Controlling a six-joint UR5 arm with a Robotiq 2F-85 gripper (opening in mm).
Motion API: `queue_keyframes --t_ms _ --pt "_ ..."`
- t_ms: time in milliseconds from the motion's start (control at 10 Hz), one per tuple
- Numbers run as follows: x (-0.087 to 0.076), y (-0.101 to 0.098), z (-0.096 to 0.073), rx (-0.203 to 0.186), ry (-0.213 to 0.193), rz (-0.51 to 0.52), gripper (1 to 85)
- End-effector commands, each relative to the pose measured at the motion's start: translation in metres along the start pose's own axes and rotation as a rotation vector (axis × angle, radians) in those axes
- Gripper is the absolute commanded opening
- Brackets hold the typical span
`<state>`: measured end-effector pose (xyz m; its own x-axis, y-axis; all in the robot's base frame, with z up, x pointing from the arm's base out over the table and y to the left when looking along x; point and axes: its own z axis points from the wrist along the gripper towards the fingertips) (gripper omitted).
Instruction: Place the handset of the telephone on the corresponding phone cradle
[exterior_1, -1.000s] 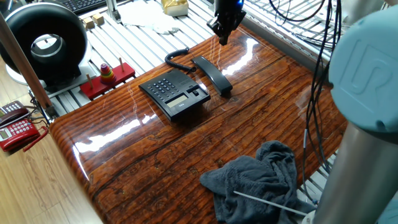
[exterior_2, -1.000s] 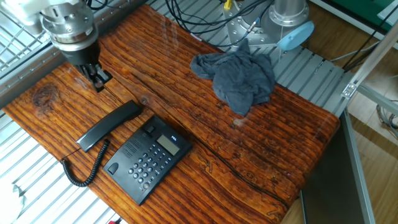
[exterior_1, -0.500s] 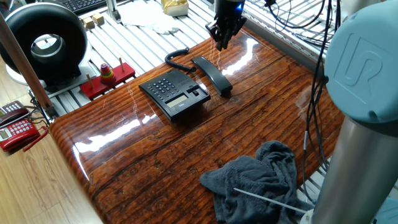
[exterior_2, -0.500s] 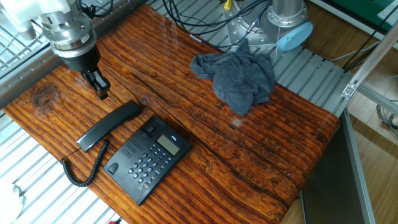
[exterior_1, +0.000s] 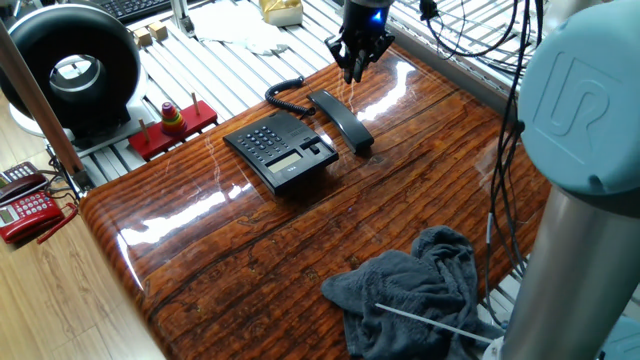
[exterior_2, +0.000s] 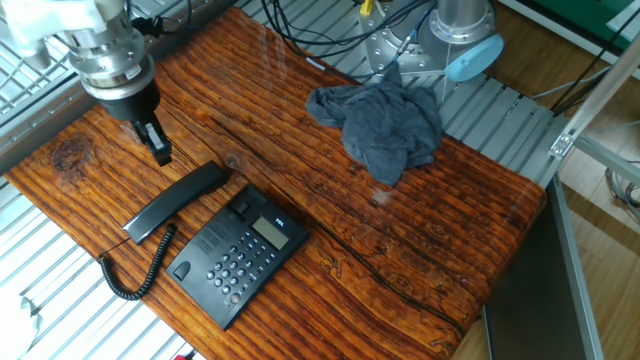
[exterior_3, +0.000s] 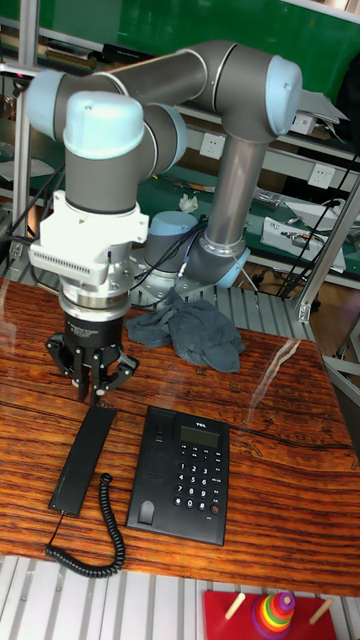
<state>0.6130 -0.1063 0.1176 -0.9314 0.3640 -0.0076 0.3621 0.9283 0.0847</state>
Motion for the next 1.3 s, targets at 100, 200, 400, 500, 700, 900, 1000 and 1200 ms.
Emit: queue_keyframes --t_ms 100,200,400,500,700,900,1000,1200 --pt "-0.007 0.012 0.007 -0.018 -0.025 0.041 31.0" --pt "-0.008 0.017 0.007 -0.032 -0.029 0.031 34.3" --pt "-0.007 0.017 0.008 -0.029 -0.027 -0.001 39.7" --pt "-0.003 0.018 0.009 -0.030 -0.012 -0.040 42.3" --pt "-0.003 0.007 0.011 0.015 -0.009 -0.104 46.3" --pt "-0.001 0.005 0.017 0.024 0.004 -0.115 50.3" --pt "-0.002 0.007 0.023 0.021 -0.001 -0.118 51.0" --pt "-0.004 0.012 0.033 0.011 -0.012 -0.130 54.3"
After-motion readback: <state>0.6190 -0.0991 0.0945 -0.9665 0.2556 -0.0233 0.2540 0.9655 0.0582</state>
